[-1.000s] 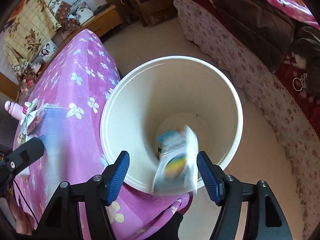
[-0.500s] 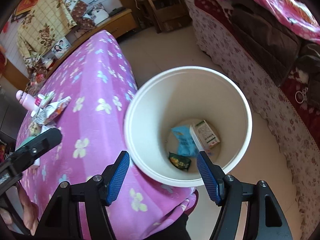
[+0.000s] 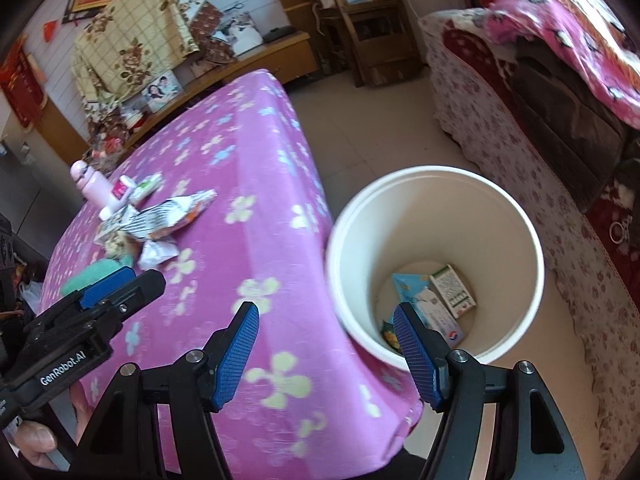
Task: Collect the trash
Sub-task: 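Move both open tools back over the table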
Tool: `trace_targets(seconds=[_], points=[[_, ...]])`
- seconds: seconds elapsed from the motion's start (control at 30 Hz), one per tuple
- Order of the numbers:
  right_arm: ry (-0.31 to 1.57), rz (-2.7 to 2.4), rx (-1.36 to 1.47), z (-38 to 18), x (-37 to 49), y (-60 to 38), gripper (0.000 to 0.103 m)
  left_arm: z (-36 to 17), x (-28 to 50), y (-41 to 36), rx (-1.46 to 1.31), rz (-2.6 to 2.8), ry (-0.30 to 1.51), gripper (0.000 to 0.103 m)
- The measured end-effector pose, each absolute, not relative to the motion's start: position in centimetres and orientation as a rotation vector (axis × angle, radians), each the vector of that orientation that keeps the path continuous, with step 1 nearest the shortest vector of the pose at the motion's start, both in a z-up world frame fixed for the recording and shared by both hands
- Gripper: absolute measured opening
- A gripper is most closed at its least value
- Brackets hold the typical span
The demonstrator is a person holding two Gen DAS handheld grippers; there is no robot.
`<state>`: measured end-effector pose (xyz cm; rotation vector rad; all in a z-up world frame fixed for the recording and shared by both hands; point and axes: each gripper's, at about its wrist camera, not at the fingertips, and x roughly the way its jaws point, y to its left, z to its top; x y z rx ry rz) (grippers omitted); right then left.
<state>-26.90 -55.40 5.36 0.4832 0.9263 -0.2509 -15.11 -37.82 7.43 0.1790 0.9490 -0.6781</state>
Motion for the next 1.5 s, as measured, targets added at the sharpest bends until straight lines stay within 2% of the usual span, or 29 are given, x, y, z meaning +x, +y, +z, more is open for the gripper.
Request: trace_targets(seconds=[0.87, 1.5], points=[[0.96, -0.032, 0.357, 5.3, -21.1, -43.0, 0.069, 8.6, -13.2, -19.5, 0.056, -0.431, 0.911, 0.062], [0.97, -0.003, 0.336, 4.4, -17.7, -40.5, 0.072, 8.9, -11.9, -16.4, 0.025, -0.43, 0.892, 0.062]])
